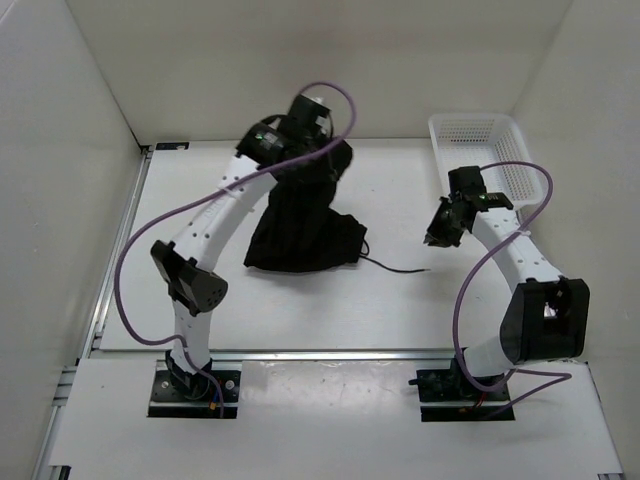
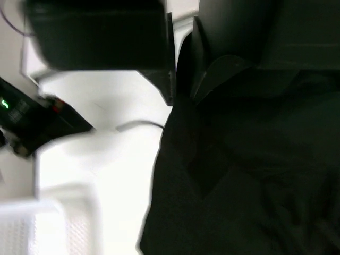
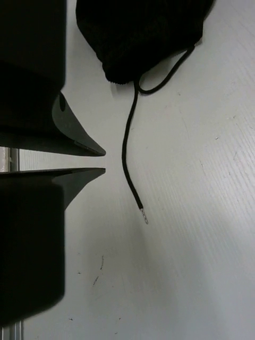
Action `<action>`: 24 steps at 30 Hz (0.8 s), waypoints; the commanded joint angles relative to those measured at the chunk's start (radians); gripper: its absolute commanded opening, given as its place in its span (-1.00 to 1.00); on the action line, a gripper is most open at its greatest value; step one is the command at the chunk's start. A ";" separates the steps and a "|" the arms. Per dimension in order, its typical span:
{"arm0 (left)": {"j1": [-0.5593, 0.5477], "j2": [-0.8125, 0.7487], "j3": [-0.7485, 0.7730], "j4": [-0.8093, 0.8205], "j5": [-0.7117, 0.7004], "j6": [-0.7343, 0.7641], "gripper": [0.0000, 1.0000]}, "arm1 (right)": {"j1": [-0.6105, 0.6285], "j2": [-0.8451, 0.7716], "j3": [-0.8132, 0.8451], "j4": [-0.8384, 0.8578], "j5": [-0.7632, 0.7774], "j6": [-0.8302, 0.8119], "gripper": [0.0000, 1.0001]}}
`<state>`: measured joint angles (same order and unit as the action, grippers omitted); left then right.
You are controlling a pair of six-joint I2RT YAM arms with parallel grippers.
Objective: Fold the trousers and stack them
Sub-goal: Fold the trousers
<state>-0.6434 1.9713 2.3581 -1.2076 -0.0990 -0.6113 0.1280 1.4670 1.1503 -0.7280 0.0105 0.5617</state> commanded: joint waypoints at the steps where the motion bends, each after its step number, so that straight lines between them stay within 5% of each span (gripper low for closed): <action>1: -0.117 0.018 -0.056 0.135 0.103 -0.084 -0.44 | -0.019 -0.053 0.038 -0.019 0.039 -0.005 -0.57; 5: -0.150 0.092 0.024 0.042 0.096 -0.044 -0.15 | -0.059 -0.083 0.038 -0.028 0.029 -0.016 -0.12; 10: -0.127 0.009 -0.022 0.051 0.024 0.027 0.19 | -0.071 -0.094 0.038 -0.039 0.029 -0.036 -0.10; 13: -0.117 -0.044 -0.091 0.051 -0.027 0.050 -0.15 | -0.056 -0.103 0.051 -0.039 0.019 -0.045 -0.45; 15: -0.075 -0.054 -0.170 0.051 -0.041 0.050 -0.78 | -0.012 -0.103 0.077 -0.039 0.019 -0.058 -0.67; 18: -0.018 -0.080 -0.300 0.051 -0.041 0.050 -0.79 | 0.070 -0.091 0.136 -0.060 0.063 -0.082 -0.91; 21: 0.045 -0.140 -0.457 0.080 -0.122 0.059 -0.79 | 0.111 -0.080 0.158 -0.071 0.074 -0.091 -0.94; 24: 0.135 -0.179 -0.603 0.149 -0.122 0.071 -0.79 | 0.137 -0.065 0.149 -0.041 0.063 -0.102 -0.47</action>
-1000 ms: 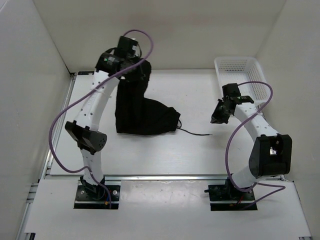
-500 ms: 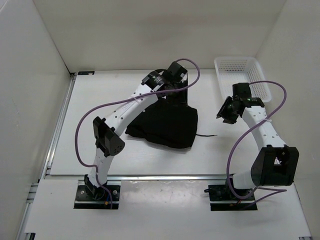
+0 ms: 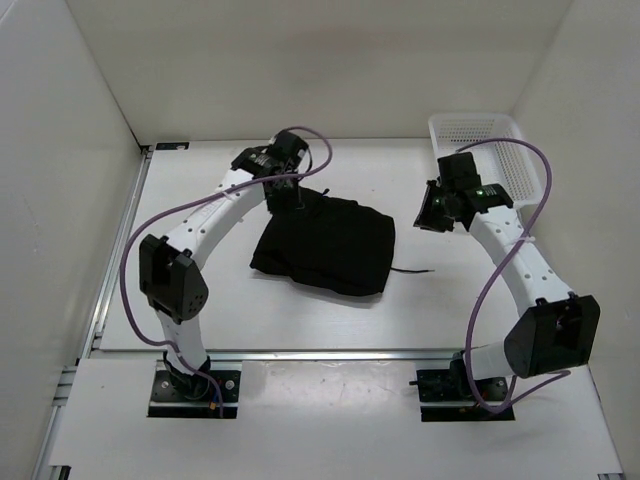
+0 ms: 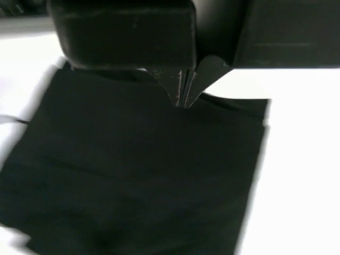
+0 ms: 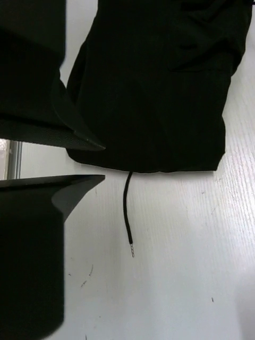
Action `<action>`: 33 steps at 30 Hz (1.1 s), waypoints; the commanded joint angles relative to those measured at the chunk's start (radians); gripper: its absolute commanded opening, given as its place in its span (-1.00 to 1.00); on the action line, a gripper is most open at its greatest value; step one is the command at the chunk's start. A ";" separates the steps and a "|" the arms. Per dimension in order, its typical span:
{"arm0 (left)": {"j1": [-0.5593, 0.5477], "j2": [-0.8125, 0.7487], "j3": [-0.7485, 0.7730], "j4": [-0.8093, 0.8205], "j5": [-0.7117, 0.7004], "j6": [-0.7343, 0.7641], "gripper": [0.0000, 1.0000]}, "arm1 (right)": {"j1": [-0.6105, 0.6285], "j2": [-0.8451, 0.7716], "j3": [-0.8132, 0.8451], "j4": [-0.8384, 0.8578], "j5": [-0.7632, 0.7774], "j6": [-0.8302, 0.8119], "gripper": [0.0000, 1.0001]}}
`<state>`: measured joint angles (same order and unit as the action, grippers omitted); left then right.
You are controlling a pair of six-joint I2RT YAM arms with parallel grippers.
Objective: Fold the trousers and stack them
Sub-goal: Fold the trousers
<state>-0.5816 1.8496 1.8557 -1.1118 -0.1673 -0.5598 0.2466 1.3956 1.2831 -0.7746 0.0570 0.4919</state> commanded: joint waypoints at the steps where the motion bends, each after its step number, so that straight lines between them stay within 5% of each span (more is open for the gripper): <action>1: 0.092 -0.058 -0.136 0.073 -0.054 0.020 -0.79 | 0.032 0.023 0.016 0.006 0.017 -0.044 -0.37; 3: 0.132 -0.058 -0.211 0.122 -0.051 0.011 -0.79 | 0.092 0.054 0.025 0.050 0.017 -0.044 -0.33; 7: 0.161 -0.004 -0.355 0.208 -0.018 0.001 -0.79 | 0.213 0.163 0.036 0.123 0.017 -0.035 -0.66; 14: 0.112 0.023 -0.521 0.251 0.002 -0.072 -0.79 | 0.312 0.434 0.079 0.185 0.073 -0.023 -0.66; 21: 0.092 -0.085 -0.576 0.215 0.016 -0.103 -0.79 | 0.303 0.481 0.133 0.215 0.023 -0.052 -0.35; 22: 0.092 -0.131 -0.560 0.196 -0.001 -0.103 -0.79 | 0.303 0.464 0.133 0.201 0.023 -0.052 -0.05; 24: 0.092 -0.174 -0.506 0.118 -0.058 -0.103 -0.61 | 0.303 0.398 0.157 0.181 0.032 -0.062 0.31; 25: 0.092 -0.194 -0.481 0.089 -0.079 -0.103 -0.42 | 0.303 0.375 0.166 0.152 0.043 -0.072 0.71; 26: 0.092 -0.231 -0.455 0.063 -0.098 -0.103 -0.19 | 0.303 0.331 0.177 0.134 0.056 -0.072 0.85; 27: 0.092 -0.249 -0.407 0.041 -0.122 -0.082 0.59 | 0.303 0.307 0.186 0.117 0.070 -0.082 0.98; 28: 0.092 -0.266 -0.383 0.011 -0.123 -0.072 0.93 | 0.303 0.281 0.197 0.104 0.096 -0.082 0.98; 33: 0.092 -0.346 -0.254 -0.045 -0.167 -0.049 1.00 | 0.292 0.117 0.186 0.086 0.182 -0.082 0.98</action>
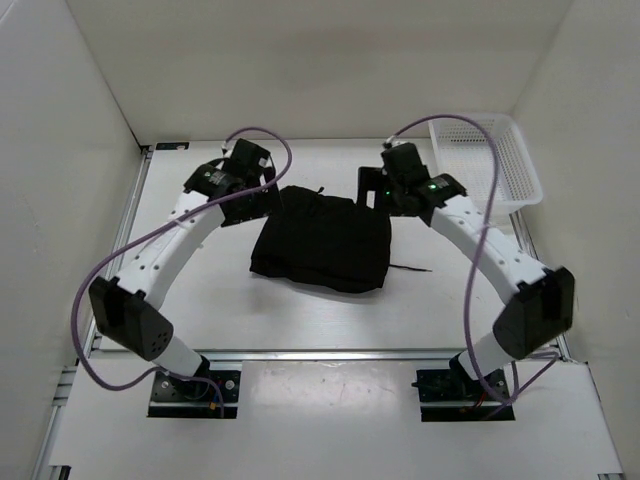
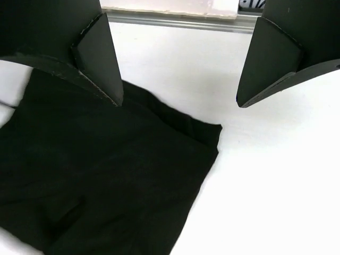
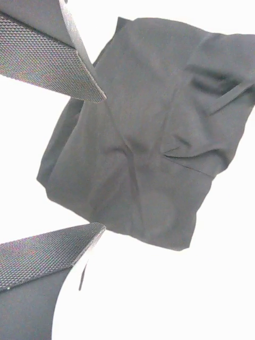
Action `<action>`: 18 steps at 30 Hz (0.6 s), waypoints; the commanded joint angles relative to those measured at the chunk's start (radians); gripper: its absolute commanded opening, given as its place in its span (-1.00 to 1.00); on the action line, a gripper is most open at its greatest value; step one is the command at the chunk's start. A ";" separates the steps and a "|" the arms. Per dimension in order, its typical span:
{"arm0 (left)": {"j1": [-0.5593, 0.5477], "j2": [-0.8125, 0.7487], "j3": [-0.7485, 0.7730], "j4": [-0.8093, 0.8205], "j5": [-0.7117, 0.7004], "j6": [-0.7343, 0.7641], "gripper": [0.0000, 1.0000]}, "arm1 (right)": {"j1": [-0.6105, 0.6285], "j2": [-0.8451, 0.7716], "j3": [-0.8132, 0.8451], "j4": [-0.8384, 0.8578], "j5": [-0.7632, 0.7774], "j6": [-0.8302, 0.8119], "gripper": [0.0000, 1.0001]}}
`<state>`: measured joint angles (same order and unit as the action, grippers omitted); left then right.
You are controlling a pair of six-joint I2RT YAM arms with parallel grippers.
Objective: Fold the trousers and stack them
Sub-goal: Fold the trousers
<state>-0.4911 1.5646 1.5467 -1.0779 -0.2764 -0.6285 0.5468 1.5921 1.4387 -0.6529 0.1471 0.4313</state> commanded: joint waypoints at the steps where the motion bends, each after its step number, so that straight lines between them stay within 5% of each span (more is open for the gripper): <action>1: 0.002 -0.061 0.079 -0.079 -0.067 0.019 1.00 | -0.019 -0.099 0.031 -0.050 0.117 -0.031 0.98; 18: 0.002 -0.112 0.043 -0.028 -0.046 0.050 1.00 | -0.058 -0.296 -0.021 -0.145 0.310 -0.012 0.98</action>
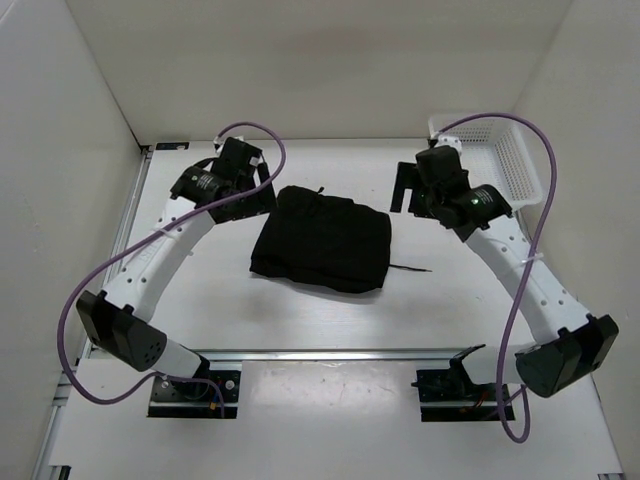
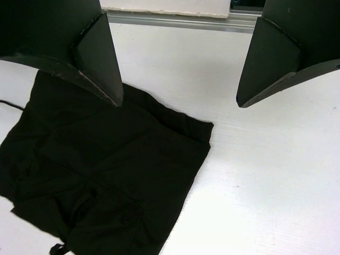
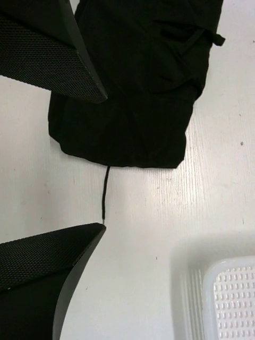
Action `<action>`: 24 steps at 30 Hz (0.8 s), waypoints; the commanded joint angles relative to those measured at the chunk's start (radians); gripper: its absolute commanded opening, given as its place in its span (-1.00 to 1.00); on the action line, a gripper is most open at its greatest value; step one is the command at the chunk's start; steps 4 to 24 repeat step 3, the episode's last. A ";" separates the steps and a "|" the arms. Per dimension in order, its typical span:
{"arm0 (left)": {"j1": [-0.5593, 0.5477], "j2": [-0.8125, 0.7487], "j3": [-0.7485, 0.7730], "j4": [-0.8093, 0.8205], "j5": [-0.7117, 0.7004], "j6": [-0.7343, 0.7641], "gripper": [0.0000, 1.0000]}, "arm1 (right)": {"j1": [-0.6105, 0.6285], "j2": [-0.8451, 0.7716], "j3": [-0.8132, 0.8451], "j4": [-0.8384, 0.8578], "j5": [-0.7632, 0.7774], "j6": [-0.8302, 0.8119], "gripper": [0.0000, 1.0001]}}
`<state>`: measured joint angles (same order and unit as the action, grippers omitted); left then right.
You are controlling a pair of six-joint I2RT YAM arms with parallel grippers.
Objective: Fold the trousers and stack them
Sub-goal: Fold the trousers
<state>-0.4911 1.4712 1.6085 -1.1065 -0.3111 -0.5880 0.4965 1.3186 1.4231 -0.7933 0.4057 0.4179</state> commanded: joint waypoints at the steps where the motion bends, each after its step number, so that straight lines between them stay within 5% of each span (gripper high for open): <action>1: 0.002 -0.009 -0.019 0.010 -0.011 0.010 1.00 | -0.007 -0.022 -0.006 0.005 0.051 0.001 0.98; 24: 0.002 -0.009 -0.028 0.010 -0.002 0.019 1.00 | -0.007 -0.022 -0.018 0.005 0.042 -0.010 0.98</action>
